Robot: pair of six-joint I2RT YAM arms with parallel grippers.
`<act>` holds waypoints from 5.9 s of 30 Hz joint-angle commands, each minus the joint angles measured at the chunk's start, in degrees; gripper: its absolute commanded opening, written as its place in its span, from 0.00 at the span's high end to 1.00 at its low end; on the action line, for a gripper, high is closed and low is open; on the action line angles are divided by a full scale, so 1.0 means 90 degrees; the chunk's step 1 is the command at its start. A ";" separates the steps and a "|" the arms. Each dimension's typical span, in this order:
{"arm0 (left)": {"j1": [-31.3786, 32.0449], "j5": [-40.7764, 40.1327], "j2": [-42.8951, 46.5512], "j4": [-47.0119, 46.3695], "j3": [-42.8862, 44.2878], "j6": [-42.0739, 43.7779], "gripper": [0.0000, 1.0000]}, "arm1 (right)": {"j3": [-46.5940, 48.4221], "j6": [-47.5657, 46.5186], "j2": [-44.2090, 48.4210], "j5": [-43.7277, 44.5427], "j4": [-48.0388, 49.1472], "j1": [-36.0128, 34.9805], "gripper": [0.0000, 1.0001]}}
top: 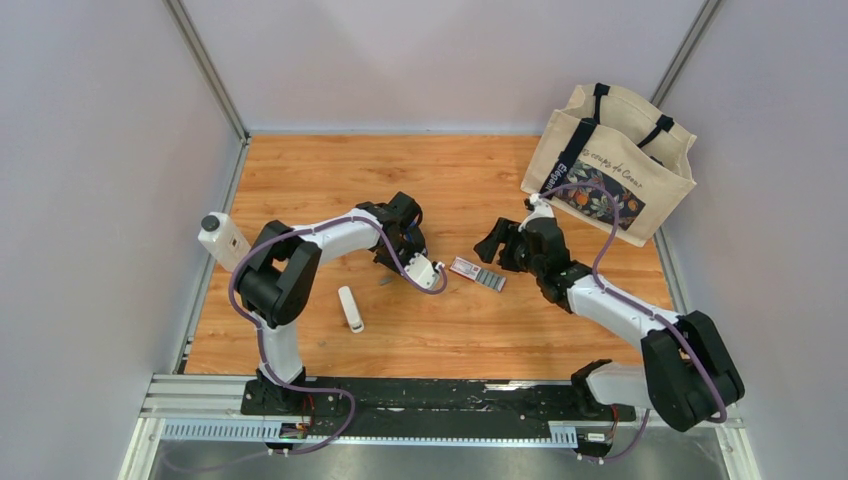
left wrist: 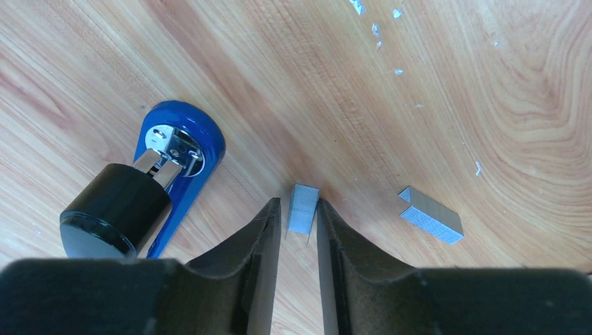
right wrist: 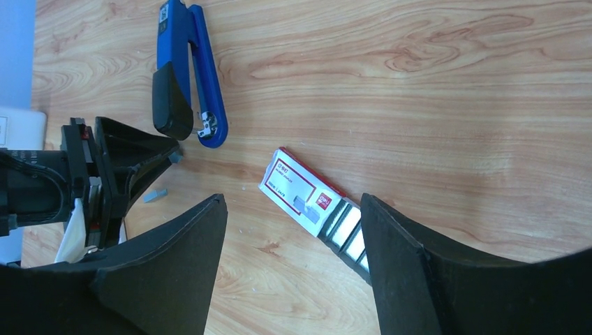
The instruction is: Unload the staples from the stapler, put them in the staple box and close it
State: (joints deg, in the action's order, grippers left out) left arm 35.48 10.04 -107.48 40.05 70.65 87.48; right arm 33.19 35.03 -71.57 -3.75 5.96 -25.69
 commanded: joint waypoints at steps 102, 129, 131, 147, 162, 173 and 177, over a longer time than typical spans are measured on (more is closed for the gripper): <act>0.0188 0.2868 0.3358 0.1849 0.0431 -0.4886 0.76 | 0.1440 0.0649 -0.1745 0.1930 -0.3064 -0.0885 0.46; 0.0335 0.2791 0.3651 0.1790 0.0216 -0.4828 0.76 | 0.0472 0.2993 -0.0505 0.2750 -0.3758 -0.2712 0.46; 0.0364 0.2761 0.3642 0.1780 0.0216 -0.4828 0.75 | 0.0540 0.2973 -0.0553 0.2721 -0.3728 -0.2721 0.46; 0.0393 0.2693 0.3671 0.1770 0.0177 -0.4798 0.76 | 0.1009 0.2905 -0.0944 0.2604 -0.3465 -0.3073 0.46; 0.0072 0.4205 0.3407 0.0620 0.0245 -0.6973 0.76 | 0.0192 0.1032 0.2041 0.2196 -0.2256 -0.3112 0.24; -0.0896 0.6344 0.3241 -0.5157 -0.0464 -1.3782 0.75 | -0.0096 -0.0405 0.3666 0.0574 -0.0418 -0.3112 0.32; -0.0896 0.6560 0.3212 -0.7952 -0.1189 -1.6026 0.73 | 0.0618 -0.0639 0.3139 -0.0022 -0.0427 -0.3112 0.33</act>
State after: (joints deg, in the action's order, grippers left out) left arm 27.24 62.89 -78.13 -0.97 64.55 -28.86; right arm 31.38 34.17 -40.16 2.83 -3.51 -53.23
